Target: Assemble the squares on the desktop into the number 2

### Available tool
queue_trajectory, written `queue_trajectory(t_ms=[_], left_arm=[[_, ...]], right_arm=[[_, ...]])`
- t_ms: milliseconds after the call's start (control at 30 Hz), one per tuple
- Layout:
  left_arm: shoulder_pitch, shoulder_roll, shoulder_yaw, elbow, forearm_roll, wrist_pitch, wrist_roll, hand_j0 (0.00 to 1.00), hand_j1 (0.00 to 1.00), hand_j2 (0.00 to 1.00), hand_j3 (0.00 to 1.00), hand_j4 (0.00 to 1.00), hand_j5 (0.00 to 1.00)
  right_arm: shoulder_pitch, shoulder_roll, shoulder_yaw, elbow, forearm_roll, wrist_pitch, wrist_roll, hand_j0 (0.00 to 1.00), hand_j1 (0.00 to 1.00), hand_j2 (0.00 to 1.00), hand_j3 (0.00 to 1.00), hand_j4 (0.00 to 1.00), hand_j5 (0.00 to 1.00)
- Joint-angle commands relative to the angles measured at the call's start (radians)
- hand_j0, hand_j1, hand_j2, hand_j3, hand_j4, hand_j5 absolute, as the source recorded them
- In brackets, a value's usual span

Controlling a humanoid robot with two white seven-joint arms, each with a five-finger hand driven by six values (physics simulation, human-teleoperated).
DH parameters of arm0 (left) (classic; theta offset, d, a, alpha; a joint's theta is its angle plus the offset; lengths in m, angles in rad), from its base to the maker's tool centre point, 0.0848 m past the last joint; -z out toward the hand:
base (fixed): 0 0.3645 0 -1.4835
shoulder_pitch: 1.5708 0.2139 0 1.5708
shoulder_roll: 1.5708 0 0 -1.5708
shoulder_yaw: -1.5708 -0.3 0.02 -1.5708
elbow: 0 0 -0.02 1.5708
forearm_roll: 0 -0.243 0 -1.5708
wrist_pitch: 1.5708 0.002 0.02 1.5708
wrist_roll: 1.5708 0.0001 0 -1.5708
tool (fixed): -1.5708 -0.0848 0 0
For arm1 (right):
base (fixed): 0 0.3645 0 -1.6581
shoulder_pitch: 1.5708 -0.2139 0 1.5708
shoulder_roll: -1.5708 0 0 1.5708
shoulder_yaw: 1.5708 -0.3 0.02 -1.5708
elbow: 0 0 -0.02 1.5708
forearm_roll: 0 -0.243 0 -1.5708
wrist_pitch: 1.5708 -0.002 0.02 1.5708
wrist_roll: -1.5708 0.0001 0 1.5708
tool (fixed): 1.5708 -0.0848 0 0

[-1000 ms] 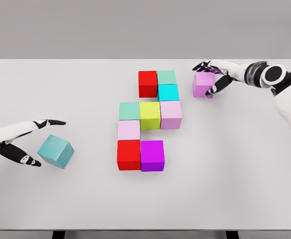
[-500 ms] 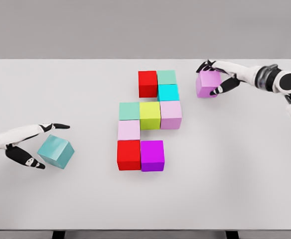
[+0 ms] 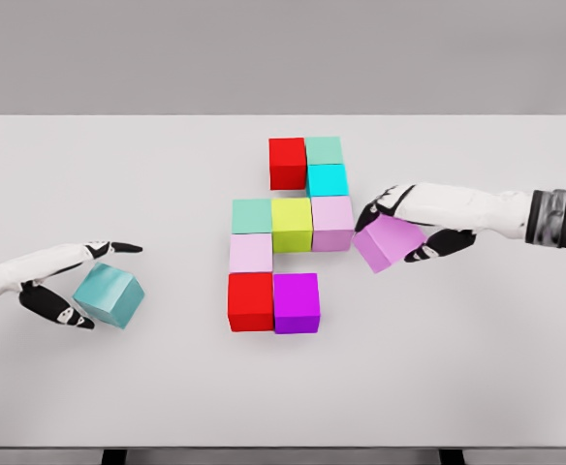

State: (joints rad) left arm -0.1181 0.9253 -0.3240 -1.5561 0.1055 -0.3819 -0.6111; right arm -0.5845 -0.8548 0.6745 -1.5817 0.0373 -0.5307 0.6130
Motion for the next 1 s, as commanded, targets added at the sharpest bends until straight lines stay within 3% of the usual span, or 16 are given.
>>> queue_trajectory(t_ms=[0, 133, 400, 533, 667, 767, 867, 967], left_arm=[[0.0, -0.005, -0.001, 0.001, -0.001, 0.001, 0.0, 0.98, 0.98, 0.98, 0.98, 0.98, 0.98], [-0.002, -0.005, -0.009, 0.001, -0.001, 0.001, 0.0, 0.94, 0.94, 0.94, 0.94, 0.94, 0.94], [-0.002, -0.005, -0.021, 0.001, -0.001, 0.001, 0.0, 0.83, 0.83, 0.83, 0.83, 0.83, 0.83], [0.0, -0.005, -0.023, 0.001, 0.0, 0.017, 0.0, 0.82, 0.82, 0.82, 0.82, 0.82, 0.82], [0.0, -0.005, -0.023, 0.001, 0.002, 0.017, 0.0, 0.75, 0.75, 0.75, 0.75, 0.75, 0.75], [0.0, -0.005, -0.023, 0.001, 0.002, 0.017, 0.0, 0.73, 0.73, 0.73, 0.73, 0.73, 0.73], [0.0, -0.005, -0.023, 0.001, 0.005, 0.018, 0.0, 0.6, 0.6, 0.6, 0.6, 0.6, 0.6], [0.0, -0.005, -0.023, 0.001, 0.008, 0.061, 0.0, 0.54, 0.54, 0.54, 0.54, 0.54, 0.54]], right_arm=[[0.0, -0.05, 0.013, -0.121, -0.011, -0.08, -0.002, 0.4, 0.4, 0.4, 0.4, 0.4, 0.4], [0.038, -0.09, 0.019, -0.126, -0.01, -0.08, -0.002, 0.4, 0.4, 0.4, 0.4, 0.4, 0.4], [0.023, -0.084, 0.097, -0.126, 0.004, -0.08, -0.002, 0.4, 0.4, 0.4, 0.4, 0.4, 0.4], [-0.003, -0.087, 0.134, -0.121, 0.033, -0.08, -0.002, 0.4, 0.4, 0.4, 0.4, 0.4, 0.4], [-0.023, -0.089, 0.158, -0.12, 0.035, -0.08, -0.002, 0.4, 0.4, 0.4, 0.4, 0.4, 0.4], [-0.075, -0.086, 0.235, -0.118, 0.042, -0.08, -0.002, 0.4, 0.4, 0.4, 0.4, 0.4, 0.4], [-0.087, -0.087, 0.257, -0.12, 0.059, -0.08, -0.002, 0.41, 0.41, 0.41, 0.41, 0.41, 0.41], [-0.095, -0.09, 0.263, -0.12, 0.059, -0.08, -0.002, 0.41, 0.41, 0.41, 0.41, 0.41, 0.41]])
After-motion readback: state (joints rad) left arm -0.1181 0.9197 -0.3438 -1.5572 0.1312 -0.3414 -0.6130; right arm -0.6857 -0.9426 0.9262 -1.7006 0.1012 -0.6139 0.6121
